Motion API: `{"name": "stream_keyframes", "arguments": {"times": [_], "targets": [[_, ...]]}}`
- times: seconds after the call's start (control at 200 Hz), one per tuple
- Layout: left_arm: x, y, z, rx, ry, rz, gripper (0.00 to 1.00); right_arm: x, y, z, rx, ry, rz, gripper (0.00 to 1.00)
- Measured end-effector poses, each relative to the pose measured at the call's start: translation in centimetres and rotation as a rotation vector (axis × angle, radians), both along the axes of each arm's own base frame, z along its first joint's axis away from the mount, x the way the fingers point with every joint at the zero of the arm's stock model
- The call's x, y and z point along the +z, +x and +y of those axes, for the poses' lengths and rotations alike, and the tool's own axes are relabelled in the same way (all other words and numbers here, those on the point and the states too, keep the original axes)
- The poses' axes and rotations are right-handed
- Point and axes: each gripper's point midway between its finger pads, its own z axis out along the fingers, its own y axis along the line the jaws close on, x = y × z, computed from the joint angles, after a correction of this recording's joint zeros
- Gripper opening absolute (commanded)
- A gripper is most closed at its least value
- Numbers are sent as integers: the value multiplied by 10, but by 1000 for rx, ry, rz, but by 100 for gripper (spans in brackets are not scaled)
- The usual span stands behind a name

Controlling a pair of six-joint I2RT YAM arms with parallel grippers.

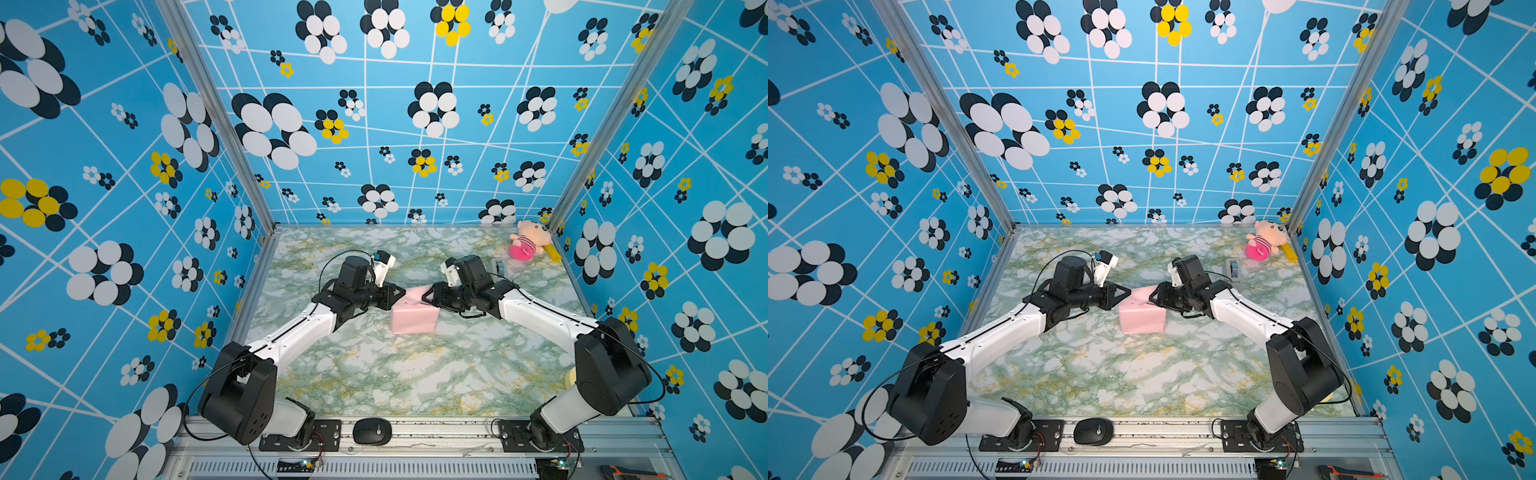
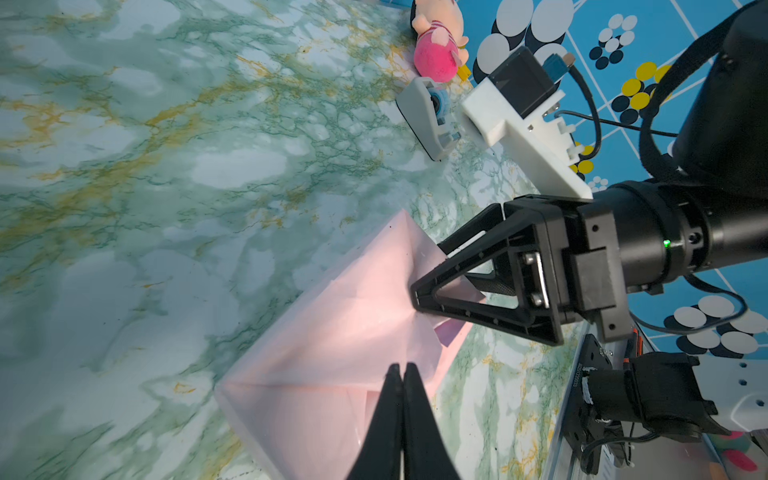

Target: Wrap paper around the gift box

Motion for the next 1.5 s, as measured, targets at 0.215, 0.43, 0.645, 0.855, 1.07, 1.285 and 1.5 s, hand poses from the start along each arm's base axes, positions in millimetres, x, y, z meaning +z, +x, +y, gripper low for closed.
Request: {"name": "stream_keyframes", "arguments": {"times": [0.215,0.43,0.645,0.855,1.07,1.285,1.5], "targets": [[-21,-1,-12,-32,-9,64,5,1,0,0,-1,2,-5,48],[-30,-6,-20,-59,1,78,4,2,0,0,-2,4,-11,49],[-36,-5,-17,-61,25,40,3,4,-1,-3,-10,-10,-21,55],[-37,-3,-17,-66,29,-1,4,15,-7,-42,-73,-17,-48,55],[-36,-2,-17,-66,29,-14,4,35,19,-173,-356,10,-130,49],[-36,-1,-17,-66,26,-20,5,6,47,-259,-445,22,-81,41],[-37,-1,-17,-65,25,-24,5,-21,84,-270,-314,30,-95,41]]}}
